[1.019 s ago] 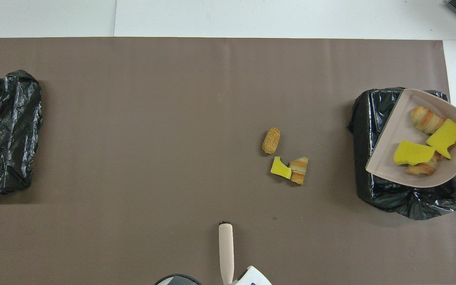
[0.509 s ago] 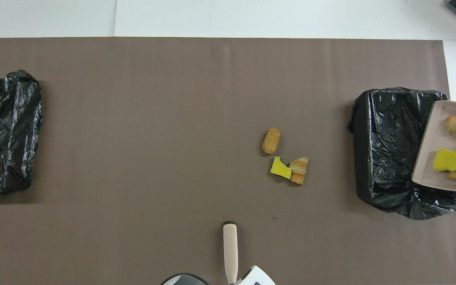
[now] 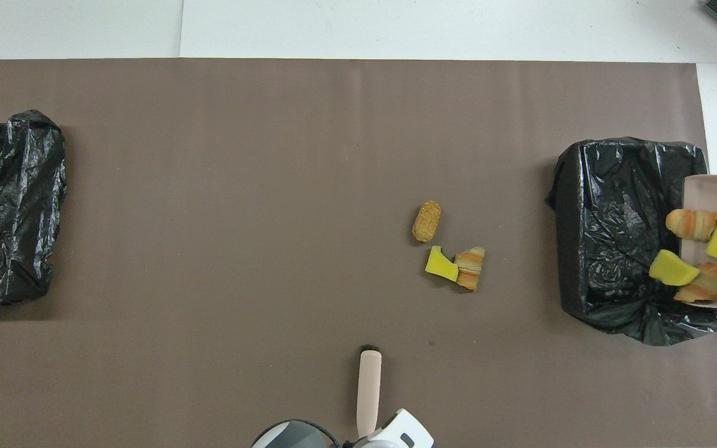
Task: Sweep and dump trash in bin
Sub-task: 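Carry the dustpan to the bin nearest the right gripper and tip it, then lift the emptied dustpan off the bin while the left gripper withdraws, then set the dustpan down on the table center and release the right gripper, then grasp the dustpan with the left gripper, then grasp the brush with the right gripper while the left gripper positions the dustpan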
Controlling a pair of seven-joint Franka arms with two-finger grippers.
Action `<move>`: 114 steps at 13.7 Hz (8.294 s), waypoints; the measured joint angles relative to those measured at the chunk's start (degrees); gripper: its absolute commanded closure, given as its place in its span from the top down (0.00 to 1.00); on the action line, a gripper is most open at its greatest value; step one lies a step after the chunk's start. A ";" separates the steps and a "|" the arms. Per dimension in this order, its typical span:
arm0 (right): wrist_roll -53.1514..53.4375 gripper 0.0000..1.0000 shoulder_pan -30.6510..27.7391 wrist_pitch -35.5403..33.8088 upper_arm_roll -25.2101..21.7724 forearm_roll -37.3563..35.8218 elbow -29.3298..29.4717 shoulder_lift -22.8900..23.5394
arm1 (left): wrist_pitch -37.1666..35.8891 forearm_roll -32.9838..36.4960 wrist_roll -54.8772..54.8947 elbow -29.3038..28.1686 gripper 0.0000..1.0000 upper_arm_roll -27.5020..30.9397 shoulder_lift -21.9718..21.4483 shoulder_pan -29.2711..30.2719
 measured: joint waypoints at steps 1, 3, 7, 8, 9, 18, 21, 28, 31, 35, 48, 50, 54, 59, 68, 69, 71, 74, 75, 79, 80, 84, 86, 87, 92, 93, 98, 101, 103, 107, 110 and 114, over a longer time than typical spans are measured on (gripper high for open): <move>-0.24 0.00 0.23 0.18 0.03 -1.35 -0.01 0.10 | -0.12 0.02 0.04 0.75 1.00 0.35 -0.16 0.34; -0.45 0.00 0.98 0.22 0.12 -4.30 -0.01 0.14 | -2.01 1.91 1.15 3.38 1.00 0.77 -0.59 2.49; -2.44 0.00 1.88 -0.30 0.15 -7.48 0.19 -0.01 | -10.90 8.11 10.84 10.61 1.00 1.21 -1.37 10.26; -3.50 0.00 1.89 -1.68 0.16 -7.57 0.76 -0.32 | -11.93 9.76 13.85 12.26 1.00 1.29 -1.42 12.59; -3.96 0.00 1.98 -3.59 0.18 -7.58 1.75 -0.84 | -12.57 11.42 17.21 14.25 1.00 1.37 -1.41 15.13; 21.62 0.00 3.71 -19.32 5.28 11.37 8.07 -4.50 | -27.85 12.95 39.97 37.42 1.00 1.94 -2.07 38.48; 38.78 0.00 7.69 -22.14 8.62 16.85 8.05 -4.42 | -35.30 9.80 46.02 43.52 1.00 2.04 -2.23 45.73; 86.03 0.00 24.03 -20.90 9.95 31.65 7.78 0.35 | -44.92 8.48 53.82 48.96 1.00 2.07 -2.13 53.86; 105.20 0.00 30.67 -14.65 9.98 36.23 8.62 7.17 | -45.01 7.21 59.10 48.96 1.00 2.07 -1.92 58.03; 119.06 0.00 36.54 -8.74 9.91 41.01 16.01 17.58 | -45.88 7.17 61.44 48.96 1.00 1.98 -1.89 59.58; 131.38 0.07 51.06 6.66 9.94 44.52 25.01 34.11 | -48.05 7.48 64.32 51.48 1.00 1.90 -1.00 60.14; 127.61 0.13 51.00 6.66 9.81 46.28 24.44 34.18 | -48.05 7.51 64.43 51.82 1.00 1.83 -1.01 60.14; 126.62 1.00 50.90 6.26 9.74 46.59 24.35 34.15 | -48.05 7.51 64.44 51.99 1.00 1.63 -1.22 60.14; 126.74 1.00 50.92 -4.75 9.73 46.59 24.15 27.79 | -48.05 7.51 64.43 51.99 1.00 1.64 -1.27 60.14; 134.49 1.00 56.43 -9.19 10.01 51.47 -6.91 -0.81 | -44.31 7.46 64.45 52.04 1.00 1.04 -0.64 60.09; 134.68 1.00 57.75 -5.83 10.03 53.82 -11.97 -3.48 | -43.29 7.44 64.46 52.03 1.00 0.68 -0.25 60.06; 134.78 1.00 60.16 -1.49 10.08 57.51 -21.30 -8.98 | -40.91 7.39 64.51 52.03 1.00 -0.51 1.14 59.77; 138.36 1.00 64.62 4.52 10.09 60.04 -30.18 -13.53 | -35.92 7.39 64.51 52.02 1.00 -1.40 4.12 56.88; 139.86 1.00 66.35 7.38 10.12 60.48 -32.36 -13.55 | -34.24 7.41 64.48 52.03 1.00 -1.47 5.25 55.27; 140.77 1.00 70.54 14.58 10.14 63.72 -37.91 -13.01 | -26.32 7.25 61.44 51.68 1.00 -1.82 10.69 50.40; 140.87 1.00 71.20 15.42 10.14 63.85 -38.88 -12.99 | -24.14 7.24 59.72 51.51 1.00 -1.88 12.37 49.11; 141.45 0.90 72.50 15.94 10.11 64.29 -40.00 -12.99 | -16.81 7.22 55.83 50.57 1.00 -2.05 19.76 43.90; 141.61 0.59 72.88 16.20 10.11 64.42 -40.04 -12.99 | -11.59 7.22 54.06 48.48 1.00 -2.04 22.86 41.75; 141.61 0.46 72.88 16.33 10.11 64.46 -40.07 -12.99 | -9.33 7.22 53.26 46.80 1.00 -2.03 23.67 41.22; 142.06 0.00 73.70 18.06 10.10 64.63 -40.34 -13.00 | -2.86 7.22 44.94 39.57 1.00 -2.12 24.21 39.60; 142.85 0.00 73.86 18.46 10.10 64.64 -40.44 -12.99 | -2.05 7.22 44.64 38.79 1.00 -2.12 24.20 39.34; 143.38 0.00 73.35 16.95 9.67 64.11 -40.05 -13.08 | -0.09 7.22 44.41 36.42 1.00 -2.17 24.17 37.64; 143.38 0.00 68.49 6.76 9.40 56.76 -36.38 -14.39 | -0.04 7.22 44.15 35.15 0.40 -2.20 24.15 36.51; 141.89 0.00 64.05 -0.59 9.16 51.22 -34.27 -16.85 | -0.01 7.28 44.14 34.88 0.21 -2.17 24.13 36.19; 132.54 0.00 55.80 -7.11 8.95 39.44 -33.97 -20.04 | -0.01 7.88 44.70 34.88 0.09 -1.92 23.62 36.14; 119.86 0.00 45.97 -7.11 8.85 32.29 -33.25 -18.19 | -2.56 11.82 49.51 34.88 0.09 -1.91 22.31 36.11; 104.37 0.00 37.67 -7.09 8.77 30.22 -29.41 -12.74 | -10.67 16.19 75.23 34.82 0.00 -1.35 19.18 36.20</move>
